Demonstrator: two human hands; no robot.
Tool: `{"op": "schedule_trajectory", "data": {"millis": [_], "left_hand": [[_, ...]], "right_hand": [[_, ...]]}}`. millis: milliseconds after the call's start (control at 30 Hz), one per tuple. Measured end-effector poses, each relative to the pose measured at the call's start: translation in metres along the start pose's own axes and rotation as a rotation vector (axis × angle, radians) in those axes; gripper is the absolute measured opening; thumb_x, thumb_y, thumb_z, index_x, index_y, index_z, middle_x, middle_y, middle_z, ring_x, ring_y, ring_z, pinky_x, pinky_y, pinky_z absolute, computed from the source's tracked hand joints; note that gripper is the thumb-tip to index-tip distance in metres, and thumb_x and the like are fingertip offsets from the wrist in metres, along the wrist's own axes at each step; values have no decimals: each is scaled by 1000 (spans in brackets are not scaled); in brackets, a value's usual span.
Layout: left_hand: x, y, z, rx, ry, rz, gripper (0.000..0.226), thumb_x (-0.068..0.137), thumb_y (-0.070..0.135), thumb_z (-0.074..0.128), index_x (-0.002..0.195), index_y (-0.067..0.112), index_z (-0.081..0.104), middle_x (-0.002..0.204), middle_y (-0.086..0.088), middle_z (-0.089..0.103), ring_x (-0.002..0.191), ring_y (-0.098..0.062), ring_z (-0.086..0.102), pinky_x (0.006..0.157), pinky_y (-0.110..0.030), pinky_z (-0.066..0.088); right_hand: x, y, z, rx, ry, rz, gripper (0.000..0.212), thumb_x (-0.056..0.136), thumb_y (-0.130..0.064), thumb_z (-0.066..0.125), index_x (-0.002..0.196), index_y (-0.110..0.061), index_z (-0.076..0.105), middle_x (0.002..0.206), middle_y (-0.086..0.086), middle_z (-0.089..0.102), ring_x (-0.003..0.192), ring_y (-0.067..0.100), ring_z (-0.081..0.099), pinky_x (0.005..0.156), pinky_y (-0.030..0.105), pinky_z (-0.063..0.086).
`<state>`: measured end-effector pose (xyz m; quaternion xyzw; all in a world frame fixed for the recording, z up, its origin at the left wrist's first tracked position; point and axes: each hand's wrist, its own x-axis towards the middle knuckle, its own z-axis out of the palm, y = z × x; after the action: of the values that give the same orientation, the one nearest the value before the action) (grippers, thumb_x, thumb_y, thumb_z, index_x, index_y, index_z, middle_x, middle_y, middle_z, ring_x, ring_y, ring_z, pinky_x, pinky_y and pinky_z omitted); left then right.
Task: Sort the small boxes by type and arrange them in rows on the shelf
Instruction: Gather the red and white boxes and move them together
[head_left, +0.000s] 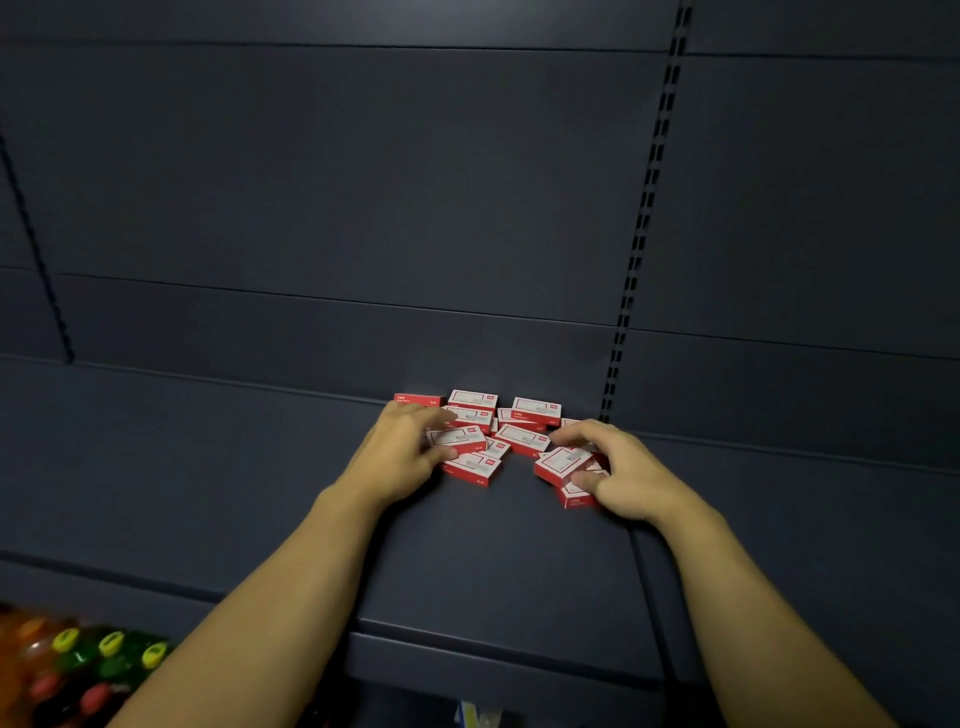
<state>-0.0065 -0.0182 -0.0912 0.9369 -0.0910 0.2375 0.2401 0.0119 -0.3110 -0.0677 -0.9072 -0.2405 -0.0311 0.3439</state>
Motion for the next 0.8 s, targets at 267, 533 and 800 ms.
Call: {"op": "schedule_trajectory", "data": {"millis": [267,533,800], "left_hand": [[-7,9,-3,137,44,109,50,90,16,69,138,24,56,125,10,46,117,-11,34,89,-34,50],[-10,17,-6,249,58,161,70,84,12,67,149,21,42,126,7,42,114,-17,37,76,-37,56],[-14,33,-11,353,31,176,57,83,39,74,134,22,56,121,4,48,105,-21,45,68,-38,57]], "right_hand": [[1,8,1,-34,-28,-46,49,88,-8,71,123,-40,60,128,-17,47,120,-1,44,102,19,32],[10,13,4,-71,-53,-35,62,88,-9,71,139,-38,49,123,-16,44,118,-1,37,106,21,27],[3,3,-2,-109,84,-34,42,82,-20,80,121,-25,65,110,-13,47,109,2,38,101,20,29]]}}
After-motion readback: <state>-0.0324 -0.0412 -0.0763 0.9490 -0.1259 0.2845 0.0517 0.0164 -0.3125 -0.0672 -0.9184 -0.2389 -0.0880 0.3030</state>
